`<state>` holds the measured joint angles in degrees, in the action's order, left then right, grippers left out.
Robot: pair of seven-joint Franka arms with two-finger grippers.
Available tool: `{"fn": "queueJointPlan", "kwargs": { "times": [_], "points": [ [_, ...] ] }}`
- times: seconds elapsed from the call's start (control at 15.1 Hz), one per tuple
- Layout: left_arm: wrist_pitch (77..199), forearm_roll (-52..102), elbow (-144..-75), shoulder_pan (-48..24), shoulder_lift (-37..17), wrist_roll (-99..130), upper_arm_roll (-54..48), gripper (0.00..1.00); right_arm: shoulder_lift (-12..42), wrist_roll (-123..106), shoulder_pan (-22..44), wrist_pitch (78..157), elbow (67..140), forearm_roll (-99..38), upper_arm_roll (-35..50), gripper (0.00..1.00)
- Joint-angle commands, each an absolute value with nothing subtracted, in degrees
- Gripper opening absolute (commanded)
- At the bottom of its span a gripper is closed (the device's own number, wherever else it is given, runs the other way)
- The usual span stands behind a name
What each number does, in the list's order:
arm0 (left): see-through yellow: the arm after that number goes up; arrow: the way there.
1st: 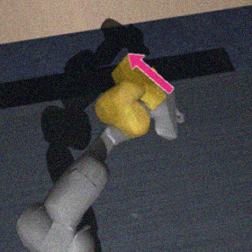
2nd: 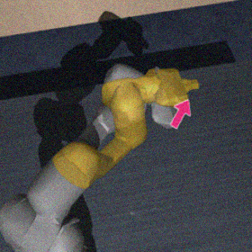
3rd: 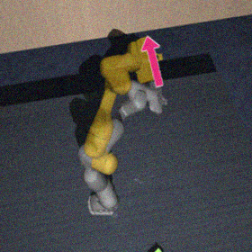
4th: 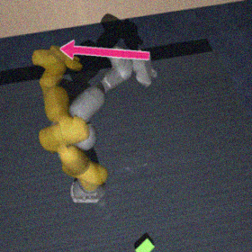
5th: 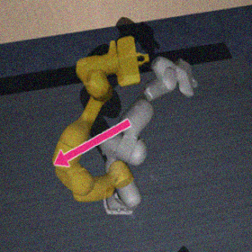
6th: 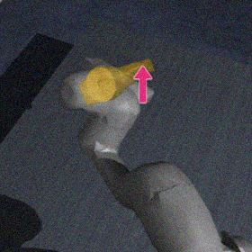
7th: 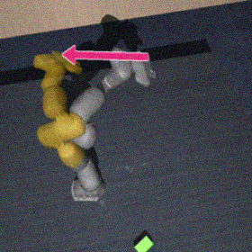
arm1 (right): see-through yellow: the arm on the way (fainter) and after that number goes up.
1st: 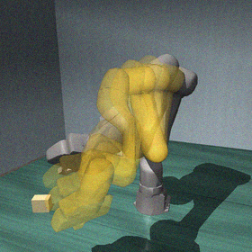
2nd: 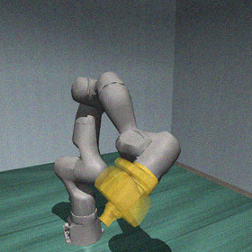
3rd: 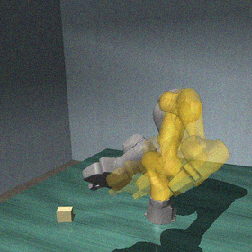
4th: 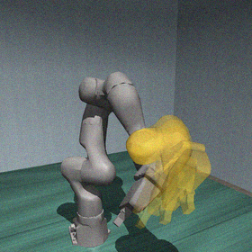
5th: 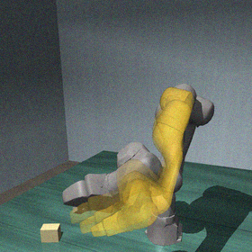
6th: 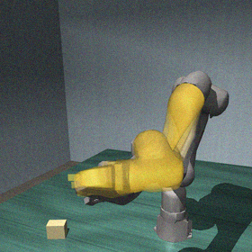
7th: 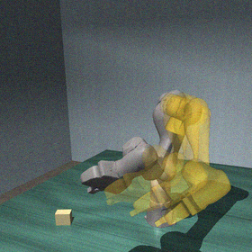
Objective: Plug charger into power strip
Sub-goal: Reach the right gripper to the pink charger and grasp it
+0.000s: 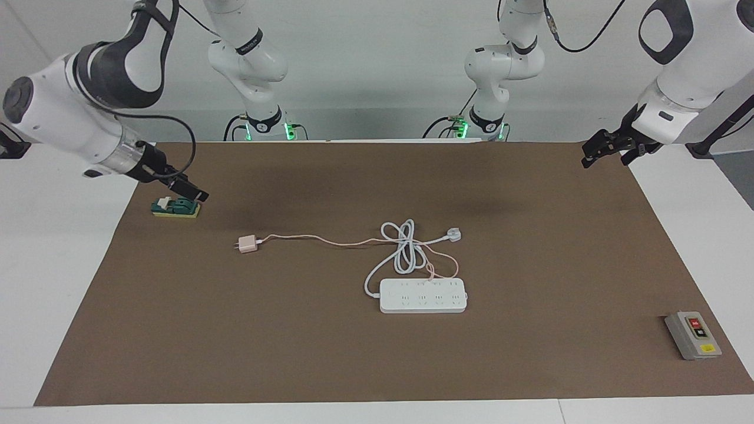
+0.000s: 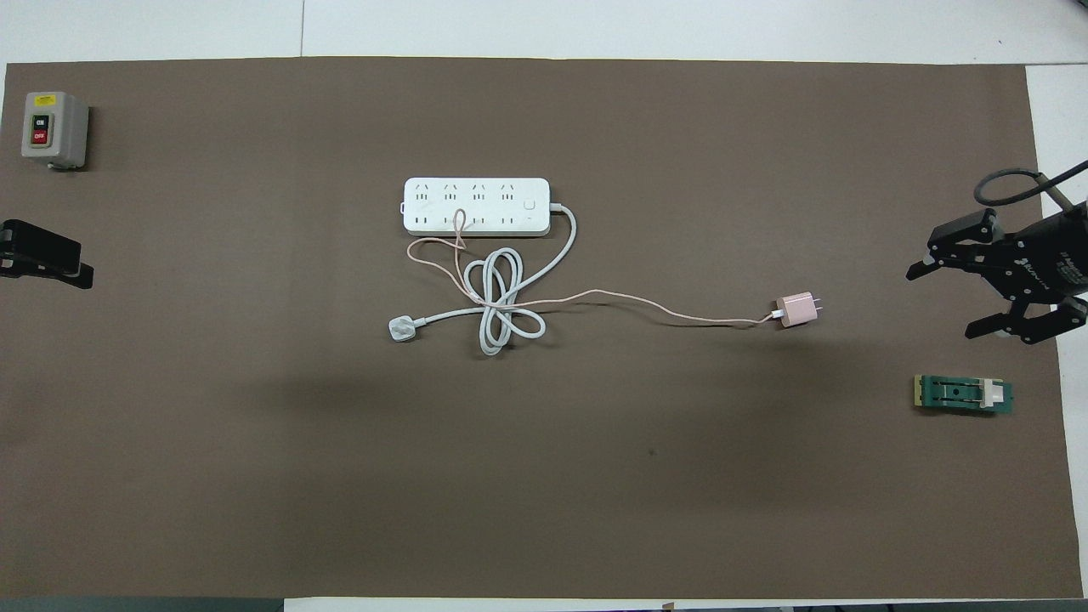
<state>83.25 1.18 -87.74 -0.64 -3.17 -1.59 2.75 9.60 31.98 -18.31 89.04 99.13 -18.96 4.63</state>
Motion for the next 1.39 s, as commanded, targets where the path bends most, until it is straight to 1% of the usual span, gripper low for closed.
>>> {"fn": "queueJointPlan", "kwargs": {
  "times": [0.0,0.2,0.26,0.4,0.73,0.86,1.06,1.32],
  "points": [
    [83.23,1.14,-88.24,-0.44,-2.81,-1.85,2.55,1.00,12.47,40.58,-19.68,92.80,102.20,-24.59,5.27,1.00],
    [83.23,1.14,-88.24,-0.53,-2.81,-1.85,2.55,1.00,20.63,41.84,-21.88,94.38,101.95,-29.61,5.19,1.00],
    [83.23,1.14,-88.24,-0.44,-2.81,-1.93,2.55,1.00,22.13,42.97,-21.88,96.22,102.48,-30.14,5.19,1.00],
    [83.23,1.14,-88.24,-0.53,-2.81,-2.02,2.55,1.00,24.51,47.18,-21.62,97.12,102.65,-33.21,5.19,1.00],
    [84.19,1.14,-89.20,-0.70,-2.55,-1.93,2.46,1.00,26.01,48.34,-20.83,100.27,107.75,-35.24,5.27,1.00],
    [86.82,1.14,-90.35,-0.62,-2.46,-1.67,2.46,1.00,26.19,48.25,-20.83,101.86,108.98,-35.42,5.36,1.00],
    [88.68,1.49,-90.79,-0.79,-3.51,-2.11,2.29,1.00,26.19,47.64,-19.95,102.22,110.48,-37.53,5.36,1.00],
    [90.26,10.09,-90.35,0.00,-5.71,-2.55,2.37,1.00,25.84,43.34,-20.21,101.78,111.44,-37.79,5.27,1.00]
  ]
}}
